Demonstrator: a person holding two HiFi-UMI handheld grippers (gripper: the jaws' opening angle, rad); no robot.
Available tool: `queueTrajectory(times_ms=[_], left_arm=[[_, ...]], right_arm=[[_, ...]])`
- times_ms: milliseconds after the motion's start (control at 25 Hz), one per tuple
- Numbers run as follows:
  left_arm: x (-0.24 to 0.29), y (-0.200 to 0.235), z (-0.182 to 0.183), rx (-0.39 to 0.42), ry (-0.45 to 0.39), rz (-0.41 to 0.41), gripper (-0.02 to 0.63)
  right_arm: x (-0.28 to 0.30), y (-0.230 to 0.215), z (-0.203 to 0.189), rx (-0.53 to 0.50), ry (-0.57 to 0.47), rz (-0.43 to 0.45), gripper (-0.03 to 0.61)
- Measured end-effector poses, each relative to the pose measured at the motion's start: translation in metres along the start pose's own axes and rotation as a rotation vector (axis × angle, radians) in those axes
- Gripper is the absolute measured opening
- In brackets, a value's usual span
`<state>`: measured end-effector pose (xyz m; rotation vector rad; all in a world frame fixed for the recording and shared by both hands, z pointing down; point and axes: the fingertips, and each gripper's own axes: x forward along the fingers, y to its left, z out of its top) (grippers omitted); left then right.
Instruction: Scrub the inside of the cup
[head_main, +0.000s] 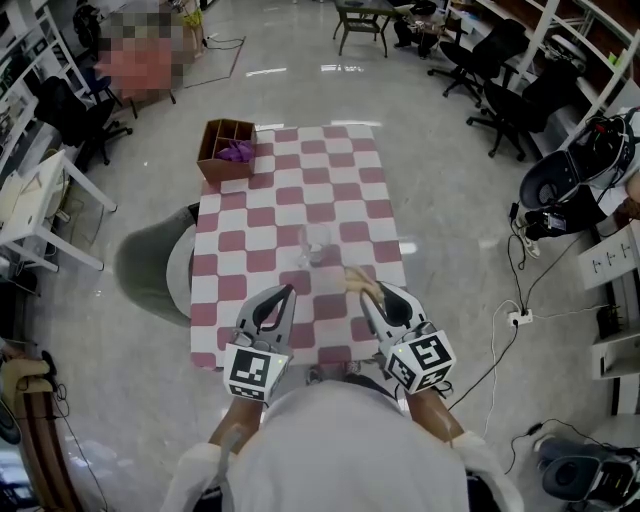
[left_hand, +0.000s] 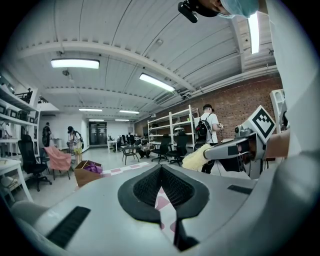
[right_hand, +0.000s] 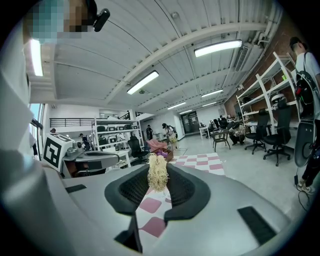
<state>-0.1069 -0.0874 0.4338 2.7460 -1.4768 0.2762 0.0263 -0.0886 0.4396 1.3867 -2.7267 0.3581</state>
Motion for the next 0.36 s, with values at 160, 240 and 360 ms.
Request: queueTrajectory(times_ms=[160, 240, 360], left_arm=[[-0.0009, 0.0013, -0.0007, -0.004, -0.001, 0.001, 0.032], [-0.0018, 0.0018, -0.0015, -0.007, 0.0, 0.002, 0.032], [-0.0034, 0.0026, -0.0025, -0.017, 0.003, 0.003, 0.032]], right_arm=[[-0.0016, -0.0003, 0.0, -0.001, 0.0, -0.005, 0.112], [-0.0023, 0.0002, -0.0004, 0.0, 0.001, -0.007, 0.112], [-0.0032, 0.0014, -0.0009, 0.001, 0.0, -0.009, 0.113]])
